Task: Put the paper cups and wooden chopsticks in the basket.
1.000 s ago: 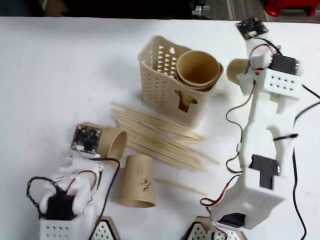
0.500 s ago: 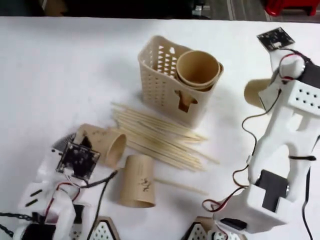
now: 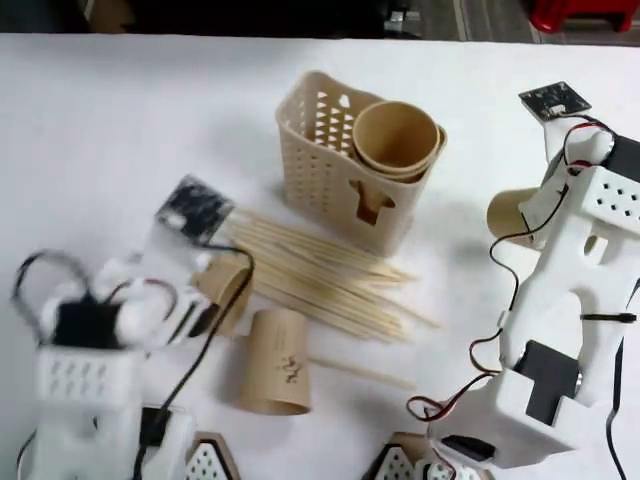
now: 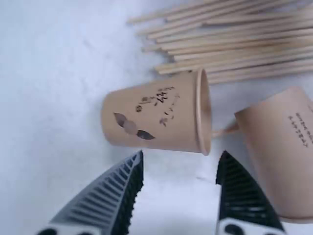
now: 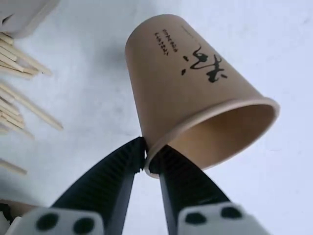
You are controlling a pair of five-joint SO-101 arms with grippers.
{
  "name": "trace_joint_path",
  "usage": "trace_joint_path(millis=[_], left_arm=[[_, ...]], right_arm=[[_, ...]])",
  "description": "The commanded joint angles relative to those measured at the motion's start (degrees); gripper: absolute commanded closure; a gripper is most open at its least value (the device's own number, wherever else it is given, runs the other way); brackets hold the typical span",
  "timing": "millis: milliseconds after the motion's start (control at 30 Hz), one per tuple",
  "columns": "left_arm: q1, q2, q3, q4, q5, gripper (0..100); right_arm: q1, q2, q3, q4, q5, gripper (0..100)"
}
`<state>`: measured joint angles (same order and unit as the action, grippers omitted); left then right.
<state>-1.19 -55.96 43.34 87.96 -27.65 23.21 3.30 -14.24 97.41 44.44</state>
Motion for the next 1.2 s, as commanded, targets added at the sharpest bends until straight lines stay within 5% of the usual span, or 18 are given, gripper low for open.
trace_joint_path(millis=[0,633,900,1167], left_arm=[[5.8,9.4,-2.5,-4.0,4.9,75],[6.8,15.3,10.0,-24.4,7.2,83],[7.3,15.2,10.1,-24.2,7.2,98],[6.8,15.2,1.1,-15.4,7.3,98]], right_arm=[[0.7,-3.0,-0.4,0.6,0.2,97.9],[7.0,-3.0,-0.4,0.5,5.5,97.9],[7.0,-3.0,-0.4,0.5,5.5,97.9],[7.0,-3.0,-0.4,0.5,5.5,97.9]])
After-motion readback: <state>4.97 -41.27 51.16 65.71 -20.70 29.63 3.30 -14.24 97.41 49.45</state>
